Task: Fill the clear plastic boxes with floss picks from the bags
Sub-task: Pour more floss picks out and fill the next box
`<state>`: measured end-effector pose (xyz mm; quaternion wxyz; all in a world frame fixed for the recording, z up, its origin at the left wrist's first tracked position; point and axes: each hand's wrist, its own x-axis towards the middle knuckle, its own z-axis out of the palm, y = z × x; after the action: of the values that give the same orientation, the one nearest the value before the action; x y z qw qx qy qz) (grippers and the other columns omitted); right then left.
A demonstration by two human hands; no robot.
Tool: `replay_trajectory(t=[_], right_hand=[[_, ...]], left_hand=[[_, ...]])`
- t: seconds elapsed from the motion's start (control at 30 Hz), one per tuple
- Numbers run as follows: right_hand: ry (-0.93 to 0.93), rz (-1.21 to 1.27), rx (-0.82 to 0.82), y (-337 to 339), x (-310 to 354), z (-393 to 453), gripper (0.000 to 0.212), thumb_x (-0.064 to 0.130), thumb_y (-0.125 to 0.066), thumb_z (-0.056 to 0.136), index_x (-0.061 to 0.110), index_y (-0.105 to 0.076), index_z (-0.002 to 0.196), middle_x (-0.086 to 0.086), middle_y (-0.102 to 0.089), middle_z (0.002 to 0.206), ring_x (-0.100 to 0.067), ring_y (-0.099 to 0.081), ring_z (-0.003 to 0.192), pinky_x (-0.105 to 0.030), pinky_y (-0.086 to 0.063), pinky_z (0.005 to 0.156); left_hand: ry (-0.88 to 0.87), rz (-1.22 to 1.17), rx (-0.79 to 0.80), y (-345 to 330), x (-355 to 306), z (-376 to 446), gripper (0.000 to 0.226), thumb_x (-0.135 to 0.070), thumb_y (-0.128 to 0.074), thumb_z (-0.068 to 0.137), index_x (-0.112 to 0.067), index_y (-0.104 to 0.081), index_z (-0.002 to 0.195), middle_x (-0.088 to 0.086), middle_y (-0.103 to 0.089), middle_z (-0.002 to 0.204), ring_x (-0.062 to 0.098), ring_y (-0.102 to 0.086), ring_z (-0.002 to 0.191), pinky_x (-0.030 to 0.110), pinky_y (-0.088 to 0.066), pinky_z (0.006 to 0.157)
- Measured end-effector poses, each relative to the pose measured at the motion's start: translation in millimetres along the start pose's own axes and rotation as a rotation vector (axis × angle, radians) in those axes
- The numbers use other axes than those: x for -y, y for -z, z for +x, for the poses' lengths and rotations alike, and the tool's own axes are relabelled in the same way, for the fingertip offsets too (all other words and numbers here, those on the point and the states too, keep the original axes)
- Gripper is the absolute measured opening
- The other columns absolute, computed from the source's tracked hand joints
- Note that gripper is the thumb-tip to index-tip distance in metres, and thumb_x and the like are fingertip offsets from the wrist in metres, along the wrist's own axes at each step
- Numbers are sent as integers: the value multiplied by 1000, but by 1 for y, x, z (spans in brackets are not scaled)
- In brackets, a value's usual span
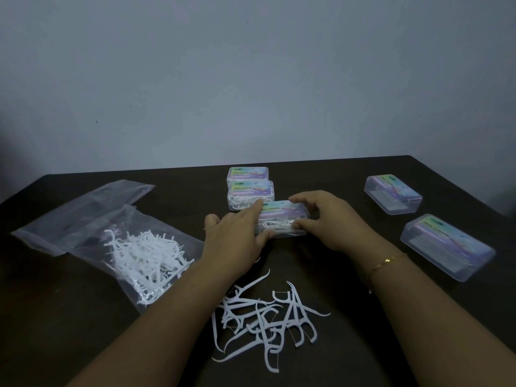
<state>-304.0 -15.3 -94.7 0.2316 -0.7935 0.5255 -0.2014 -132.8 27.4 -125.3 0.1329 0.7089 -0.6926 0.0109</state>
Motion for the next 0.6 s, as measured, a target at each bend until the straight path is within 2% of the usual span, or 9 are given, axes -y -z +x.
replay_trajectory(t=[0.1,0.2,0.27,0.37,0.47,0.6], right_hand=[[38,-88,29,0,0,2,41,24,-66,86,29,-58,126,3,-46,135,-13,-46,116,-22,-38,93],[47,-105,52,-1,-3,3,36,25,-66,86,30,-62,122,4,-44,135,-11,-44,117,-21,-36,93],[46,-109,36,-2,-4,4,34,26,-66,86,31,-64,119,6,-44,135,-11,-42,119,-24,-36,98],[73,-246,-20,-4,-3,6,32,33,-65,86,36,-63,118,10,-44,138,-12,-33,128,-37,-31,107],[139,-318,-59,-8,-2,4,32,38,-61,88,37,-62,120,13,-45,136,-10,-28,129,-36,-25,103],[224,-329,-90,-17,0,3,29,38,-57,91,35,-62,119,12,-53,129,-8,-37,122,-33,-30,100]], left_hand=[[-14,8,-5,0,1,0,63,-55,-38,96,-33,-14,150,-7,-44,145,15,-43,124,39,-26,96],[-42,52,4,1,1,0,58,-54,-33,97,-38,-12,149,-7,-37,149,16,-40,128,40,-26,98],[-44,79,23,2,1,0,56,-53,-30,99,-41,-9,149,-6,-35,151,17,-38,130,41,-25,100],[-44,103,35,2,0,1,55,-51,-28,99,-41,-7,149,-4,-35,151,18,-38,131,41,-24,100],[-43,124,37,2,-1,1,54,-51,-28,100,-41,-7,149,-3,-34,151,19,-38,131,41,-24,100],[-46,131,27,0,-1,2,53,-51,-27,100,-42,-9,149,-3,-37,149,19,-39,130,40,-25,97]])
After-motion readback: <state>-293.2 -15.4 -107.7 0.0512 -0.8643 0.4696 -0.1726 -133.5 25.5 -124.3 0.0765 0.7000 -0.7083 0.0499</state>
